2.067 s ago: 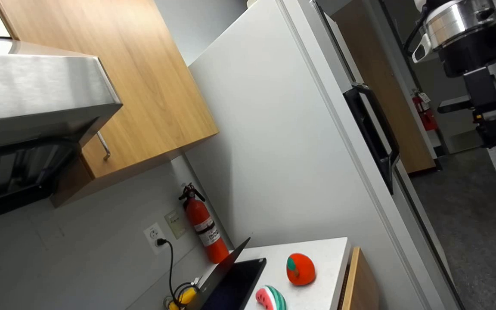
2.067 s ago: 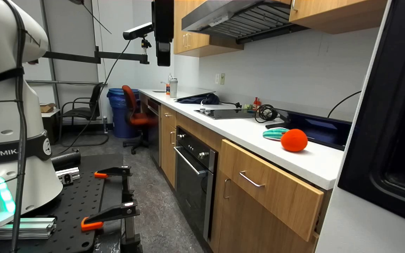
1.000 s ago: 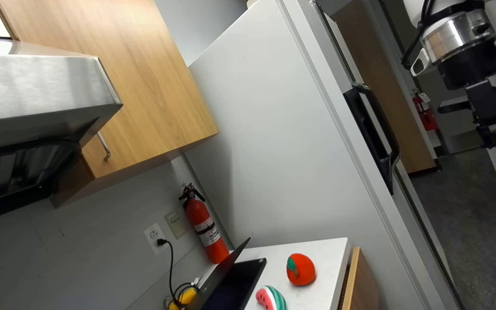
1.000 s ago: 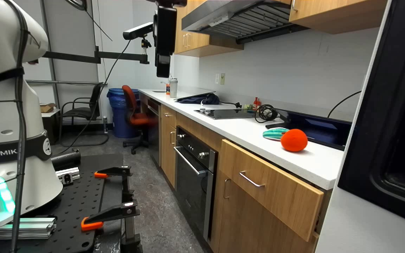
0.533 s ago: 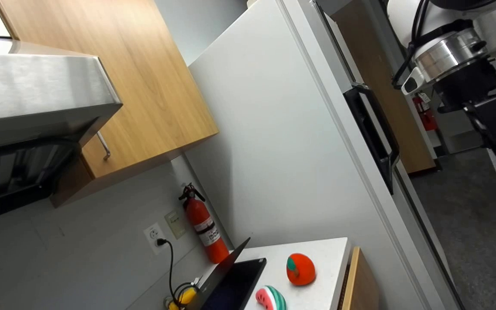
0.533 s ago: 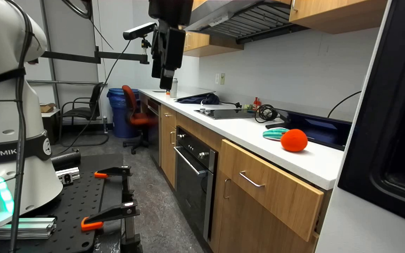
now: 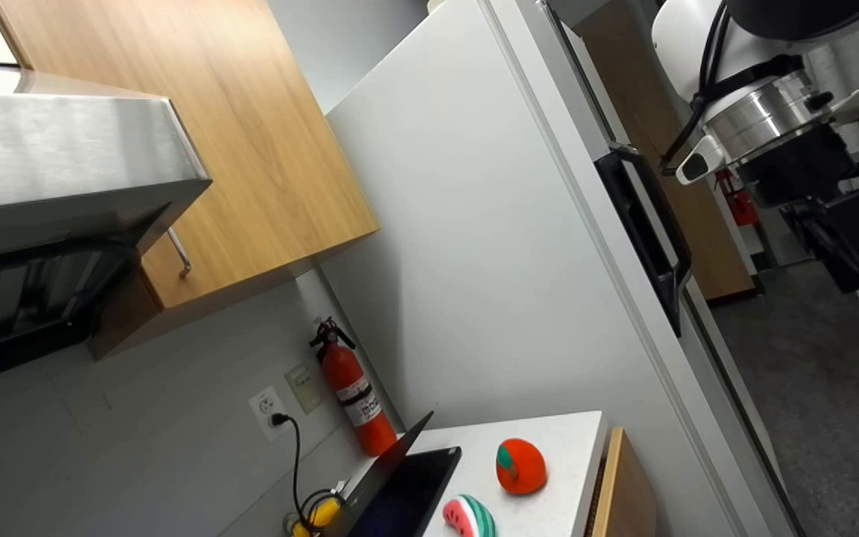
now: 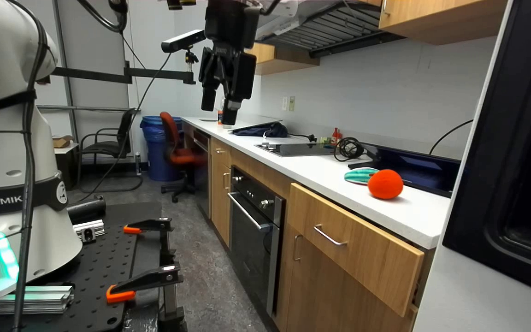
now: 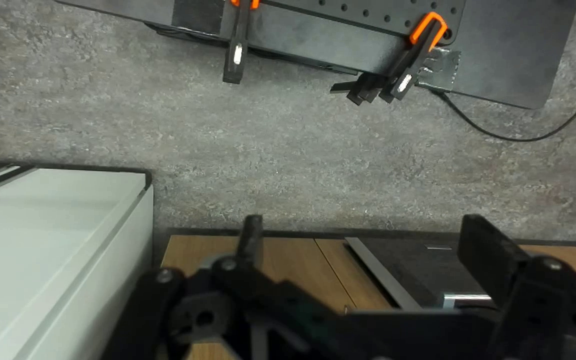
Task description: Open the drawer, pick up the orange plush toy, put it in the box that is in the drawer and close the drawer
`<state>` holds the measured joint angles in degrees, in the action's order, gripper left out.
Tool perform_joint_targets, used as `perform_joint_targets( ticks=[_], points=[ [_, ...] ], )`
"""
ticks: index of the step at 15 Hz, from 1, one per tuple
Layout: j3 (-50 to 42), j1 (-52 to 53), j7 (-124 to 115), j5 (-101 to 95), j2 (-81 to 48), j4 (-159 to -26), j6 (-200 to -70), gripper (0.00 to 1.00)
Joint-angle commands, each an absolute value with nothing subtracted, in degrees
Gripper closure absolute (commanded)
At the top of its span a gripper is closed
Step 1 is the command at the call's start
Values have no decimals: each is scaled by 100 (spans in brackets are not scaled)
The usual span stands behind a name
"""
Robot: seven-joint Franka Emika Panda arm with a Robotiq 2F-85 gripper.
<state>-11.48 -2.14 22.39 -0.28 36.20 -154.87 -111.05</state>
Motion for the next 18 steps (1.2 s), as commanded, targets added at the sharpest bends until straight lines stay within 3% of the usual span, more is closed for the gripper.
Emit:
perform_joint_targets(
  ticks=[1, 10, 18],
  points=[
    [-1144, -227, 2243, -21, 3618, -15481, -11096, 0],
    [-1156, -161, 2388, -57, 3388, -15407, -11311, 0],
    [-1085, 367, 2947, 264, 2510, -15203, -12242, 0]
  ],
)
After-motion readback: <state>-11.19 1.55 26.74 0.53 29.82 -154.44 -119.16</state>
